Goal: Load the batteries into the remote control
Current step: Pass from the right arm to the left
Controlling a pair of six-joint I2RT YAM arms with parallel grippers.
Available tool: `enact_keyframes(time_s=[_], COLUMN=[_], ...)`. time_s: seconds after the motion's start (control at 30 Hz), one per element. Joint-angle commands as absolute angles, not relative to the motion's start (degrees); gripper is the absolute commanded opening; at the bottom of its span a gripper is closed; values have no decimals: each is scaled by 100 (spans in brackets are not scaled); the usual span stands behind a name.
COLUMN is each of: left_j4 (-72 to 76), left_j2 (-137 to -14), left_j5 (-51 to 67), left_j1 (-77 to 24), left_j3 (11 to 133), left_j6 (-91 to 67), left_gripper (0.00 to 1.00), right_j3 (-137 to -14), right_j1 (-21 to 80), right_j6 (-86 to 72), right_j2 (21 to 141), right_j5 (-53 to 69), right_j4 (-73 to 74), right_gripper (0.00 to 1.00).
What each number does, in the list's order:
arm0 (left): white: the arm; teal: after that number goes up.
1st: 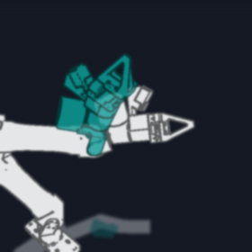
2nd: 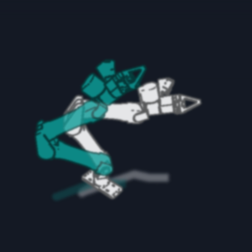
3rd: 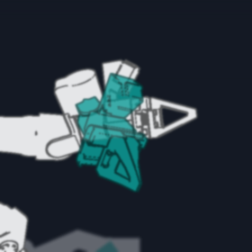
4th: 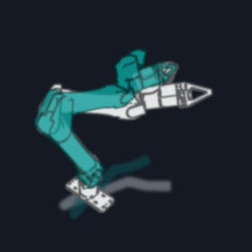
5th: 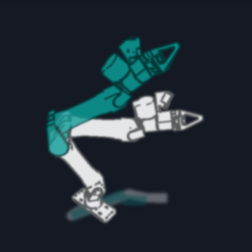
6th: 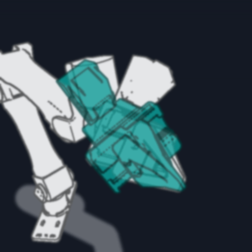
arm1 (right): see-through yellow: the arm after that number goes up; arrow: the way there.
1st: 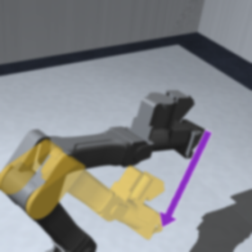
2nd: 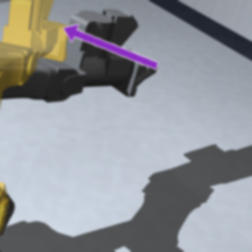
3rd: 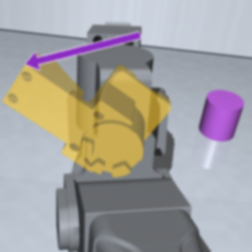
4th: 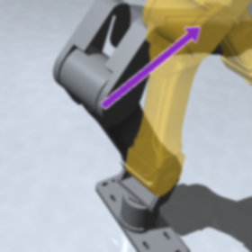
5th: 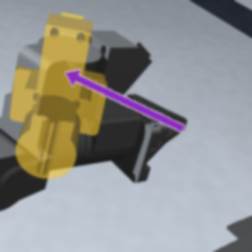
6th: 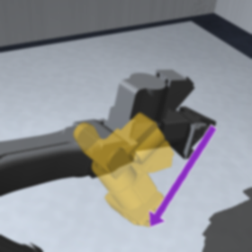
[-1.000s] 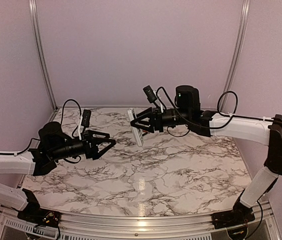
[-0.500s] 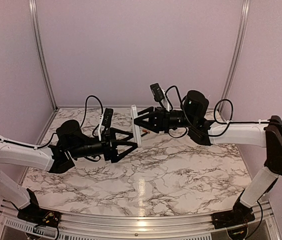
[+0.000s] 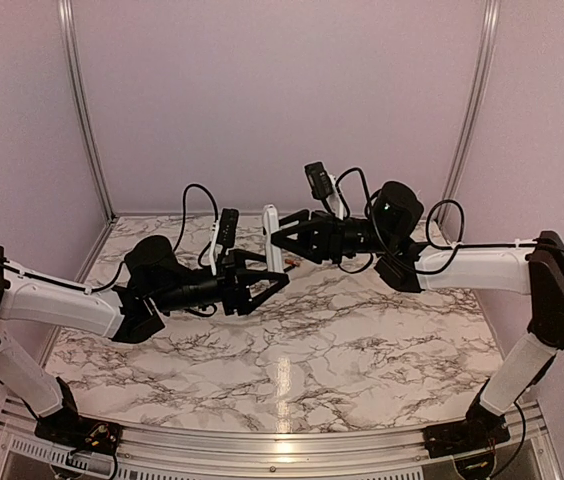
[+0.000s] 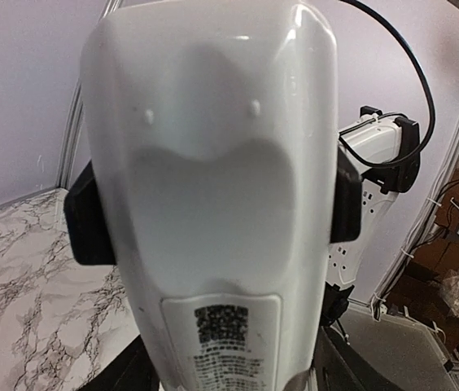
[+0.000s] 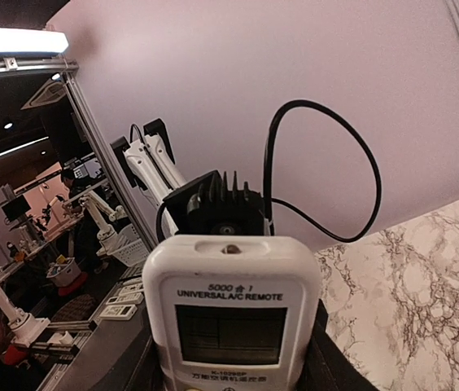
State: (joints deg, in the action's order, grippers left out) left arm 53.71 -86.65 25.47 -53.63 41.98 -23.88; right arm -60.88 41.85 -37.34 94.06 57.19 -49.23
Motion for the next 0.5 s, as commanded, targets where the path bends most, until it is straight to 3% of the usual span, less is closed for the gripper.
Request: enact_keyframes(time_s=[0.0, 0.2, 0.27, 0.37, 0.47], left_j4=[5616, 5542, 5343, 4705, 3978], left_j2=[-8911, -8870, -8795, -8655, -8618], left_j5=[2645, 2502, 2362, 2033, 1592], left_j1=[-5432, -5432, -5432, -5432, -5432], left_j3=[4493, 4477, 4473, 4548, 4741], left_j6=[-2300, -2185, -2061, -1802, -1544], left_gripper=[63, 40, 33, 24, 17], right_j3=[-6187, -6089, -6005, -5916, -6039], right_j1=[4146, 3974, 3852, 3721, 3691], right_j6=[-3787, -3877, -3882, -3641, -2920], right_j2=[9597, 9522, 9446, 9256, 9055], right_j5=[5835, 5867, 5849, 5725, 5410], right_j4=[-5142, -5216, -5145, -4566, -3390], right_gripper=[8, 9, 15, 53, 67])
